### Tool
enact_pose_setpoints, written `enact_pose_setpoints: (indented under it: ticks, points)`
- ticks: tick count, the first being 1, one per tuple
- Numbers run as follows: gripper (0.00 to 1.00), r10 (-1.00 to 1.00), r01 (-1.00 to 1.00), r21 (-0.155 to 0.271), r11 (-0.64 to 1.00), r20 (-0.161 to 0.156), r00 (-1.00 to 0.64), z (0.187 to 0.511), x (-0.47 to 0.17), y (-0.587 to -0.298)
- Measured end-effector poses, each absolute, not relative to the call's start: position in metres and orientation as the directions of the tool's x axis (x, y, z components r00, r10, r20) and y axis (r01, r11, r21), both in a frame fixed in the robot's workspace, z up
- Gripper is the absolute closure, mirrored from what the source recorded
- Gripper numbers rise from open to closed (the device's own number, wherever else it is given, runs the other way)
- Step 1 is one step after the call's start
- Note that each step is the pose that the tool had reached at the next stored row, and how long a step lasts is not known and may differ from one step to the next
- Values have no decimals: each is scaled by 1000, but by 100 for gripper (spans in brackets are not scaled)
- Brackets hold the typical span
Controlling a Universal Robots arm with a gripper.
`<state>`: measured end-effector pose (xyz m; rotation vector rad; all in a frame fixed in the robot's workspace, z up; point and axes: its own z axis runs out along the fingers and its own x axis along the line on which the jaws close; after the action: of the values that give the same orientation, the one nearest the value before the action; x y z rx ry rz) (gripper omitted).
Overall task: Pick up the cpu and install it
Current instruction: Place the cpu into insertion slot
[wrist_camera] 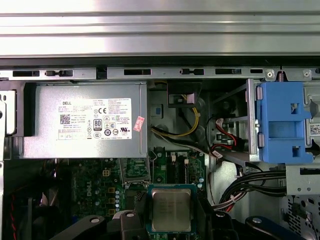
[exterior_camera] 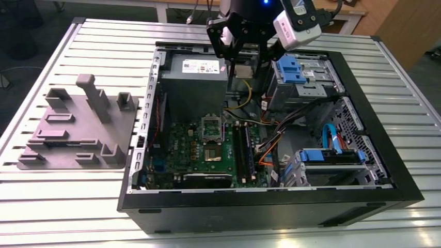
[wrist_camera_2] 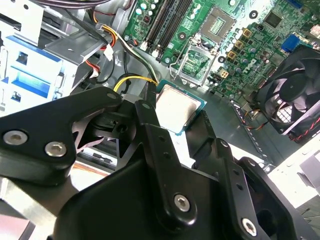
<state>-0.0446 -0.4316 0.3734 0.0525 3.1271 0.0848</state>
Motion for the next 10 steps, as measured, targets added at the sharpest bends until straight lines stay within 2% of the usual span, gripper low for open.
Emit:
enact_pose_setpoints:
  ticks: [10]
  points:
    - [53,34,33,54,998,-12,-999,373,-48,-433]
